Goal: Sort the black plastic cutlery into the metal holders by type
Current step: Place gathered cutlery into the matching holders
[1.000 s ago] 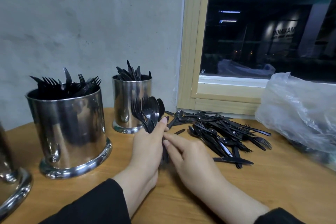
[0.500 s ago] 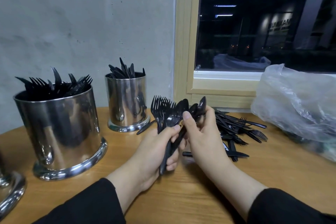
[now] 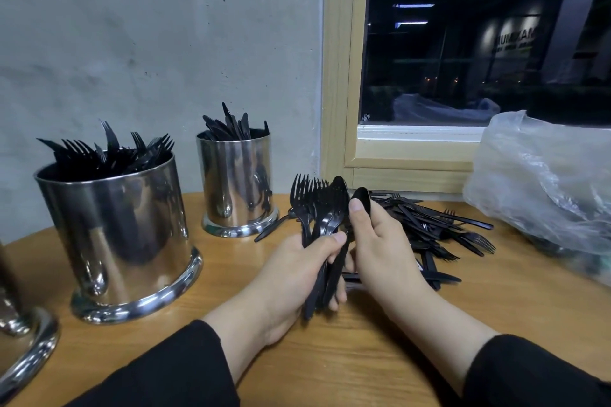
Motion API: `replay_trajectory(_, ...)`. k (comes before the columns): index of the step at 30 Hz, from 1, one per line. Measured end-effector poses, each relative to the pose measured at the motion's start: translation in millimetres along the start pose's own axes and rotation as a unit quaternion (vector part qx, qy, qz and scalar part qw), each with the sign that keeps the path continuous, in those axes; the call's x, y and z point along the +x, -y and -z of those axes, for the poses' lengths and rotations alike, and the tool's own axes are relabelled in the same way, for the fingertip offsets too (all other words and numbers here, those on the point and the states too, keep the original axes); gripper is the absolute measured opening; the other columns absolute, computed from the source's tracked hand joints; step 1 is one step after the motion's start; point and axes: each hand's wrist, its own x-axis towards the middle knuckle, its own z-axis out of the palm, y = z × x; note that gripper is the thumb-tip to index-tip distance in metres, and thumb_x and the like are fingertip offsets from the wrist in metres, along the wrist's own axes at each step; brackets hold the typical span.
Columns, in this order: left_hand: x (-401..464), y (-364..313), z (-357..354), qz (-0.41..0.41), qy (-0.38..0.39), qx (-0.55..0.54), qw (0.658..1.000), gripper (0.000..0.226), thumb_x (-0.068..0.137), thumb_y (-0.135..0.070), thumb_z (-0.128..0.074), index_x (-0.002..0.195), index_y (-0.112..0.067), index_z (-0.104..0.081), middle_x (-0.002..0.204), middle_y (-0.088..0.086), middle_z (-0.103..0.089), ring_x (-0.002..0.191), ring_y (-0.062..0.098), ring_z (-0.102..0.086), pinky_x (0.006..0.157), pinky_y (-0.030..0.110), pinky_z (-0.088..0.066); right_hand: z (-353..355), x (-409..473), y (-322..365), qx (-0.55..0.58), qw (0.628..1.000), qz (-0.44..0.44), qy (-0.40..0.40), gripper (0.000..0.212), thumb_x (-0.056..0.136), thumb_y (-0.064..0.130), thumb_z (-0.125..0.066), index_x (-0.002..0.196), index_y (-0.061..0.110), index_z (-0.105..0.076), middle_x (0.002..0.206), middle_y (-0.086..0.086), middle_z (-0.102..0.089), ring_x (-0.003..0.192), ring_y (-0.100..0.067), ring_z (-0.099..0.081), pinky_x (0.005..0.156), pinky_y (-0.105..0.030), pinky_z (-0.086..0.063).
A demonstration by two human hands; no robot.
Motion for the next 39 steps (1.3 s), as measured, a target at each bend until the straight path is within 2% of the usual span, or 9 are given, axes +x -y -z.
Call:
replay_trajectory(5, -2, -2, 0, 0.03, 0.024, -0.009, 0.999, 0.037, 0.104, -0.024, -0.052, 0.069, -0.018, -0.046, 0.074, 0.007, -0.053, 0.047, 0.017, -0.037, 0.047, 0.026, -0.027, 5, 5, 4, 0.068, 0.998, -0.003, -0.001, 0.042, 0.104, 0.051, -0.043, 0.086, 0.014, -0.053, 0.068, -0.025, -0.063, 0.051, -0.04, -0.055, 0.056, -0.052, -0.05)
replay_trajectory(8, -1, -3, 1, 0.051, 0.046, 0.002, 0.998, 0.036, 0.103, -0.025, -0.052, 0.069, -0.019, -0.044, 0.071, 0.003, -0.052, 0.046, 0.014, -0.033, 0.044, 0.023, -0.026, 9, 8, 5, 0.063, 0.998, -0.021, -0.003, 0.037, 0.094, 0.061, -0.051, 0.085, 0.026, -0.06, 0.071, -0.025, -0.06, 0.057, -0.043, -0.051, 0.059, -0.052, -0.047)
replay_trajectory(17, -2, -5, 0, 0.022, 0.02, 0.009, 1.0, 0.048, 0.105, -0.026, -0.05, 0.059, -0.02, -0.062, 0.075, 0.018, -0.06, 0.047, 0.02, -0.046, 0.046, 0.028, -0.035, 17, 13, 0, 0.077, 0.996, -0.032, 0.002, 0.018, 0.103, 0.021, -0.047, 0.089, 0.013, -0.055, 0.073, -0.033, -0.054, 0.056, -0.03, -0.041, 0.058, -0.043, -0.035)
replay_trajectory(22, -6, -9, 1, 0.041, 0.007, 0.001, 0.999, 0.037, 0.105, -0.027, -0.051, 0.07, -0.02, -0.045, 0.07, 0.004, -0.056, 0.042, 0.014, -0.033, 0.041, 0.022, -0.024, 14, 5, 8, 0.034, 0.999, 0.028, 0.031, 0.022, 0.096, 0.049, -0.054, 0.102, 0.029, -0.059, 0.08, -0.028, -0.062, 0.061, -0.047, -0.057, 0.063, -0.059, -0.05)
replay_trajectory(26, -17, -14, 5, 0.039, -0.008, 0.014, 0.999, 0.036, 0.105, -0.028, -0.051, 0.069, -0.022, -0.046, 0.067, 0.001, -0.056, 0.042, 0.013, -0.032, 0.041, 0.021, -0.024, 14, 2, 15, 0.011, 0.998, 0.05, 0.048, 0.014, 0.098, 0.04, -0.054, 0.093, 0.029, -0.061, 0.064, -0.005, -0.054, 0.053, -0.019, -0.046, 0.055, -0.038, -0.04)
replay_trajectory(30, -38, -21, 12, 0.032, -0.032, 0.014, 0.999, 0.051, 0.106, -0.029, -0.049, 0.057, -0.027, -0.064, 0.075, 0.007, -0.066, 0.044, 0.015, -0.039, 0.04, 0.023, -0.028, 8, -4, 28, -0.029, 0.995, 0.049, 0.078, 0.014, 0.099, 0.033, -0.054, 0.086, 0.03, -0.061, 0.057, 0.0, -0.051, 0.048, -0.014, -0.043, 0.047, -0.027, -0.037)
replay_trajectory(33, -53, -26, 18, 0.007, -0.052, 0.005, 0.999, 0.038, 0.107, -0.029, -0.046, 0.078, -0.017, -0.069, 0.084, 0.013, -0.073, 0.047, 0.02, -0.049, 0.038, 0.023, -0.033, -1, -12, 47, -0.051, 0.992, 0.067, 0.091, 0.014, 0.094, 0.042, -0.052, 0.087, 0.032, -0.06, 0.052, 0.001, -0.05, 0.044, -0.012, -0.042, 0.041, -0.025, -0.035)
replay_trajectory(36, -67, -34, 23, -0.01, -0.12, -0.009, 0.993, 0.039, 0.108, -0.029, -0.047, 0.103, 0.004, -0.068, 0.093, 0.019, -0.076, 0.061, 0.023, -0.066, 0.053, 0.026, -0.053, -11, -17, 67, -0.073, 0.989, 0.105, 0.079, 0.027, 0.086, 0.055, -0.05, 0.092, 0.031, -0.06, 0.057, -0.004, -0.054, 0.045, -0.012, -0.044, 0.047, -0.038, -0.042)
replay_trajectory(39, -81, -45, 38, -0.073, -0.236, 0.046, 0.968, 0.038, 0.107, -0.03, -0.049, 0.099, -0.001, -0.074, 0.099, 0.01, -0.078, 0.087, 0.019, -0.075, 0.081, 0.024, -0.058, -20, -16, 90, -0.075, 0.986, 0.141, 0.045, 0.039, 0.091, 0.07, -0.047, 0.097, 0.033, -0.059, 0.064, 0.0, -0.062, 0.046, -0.013, -0.049, 0.049, -0.045, -0.043)
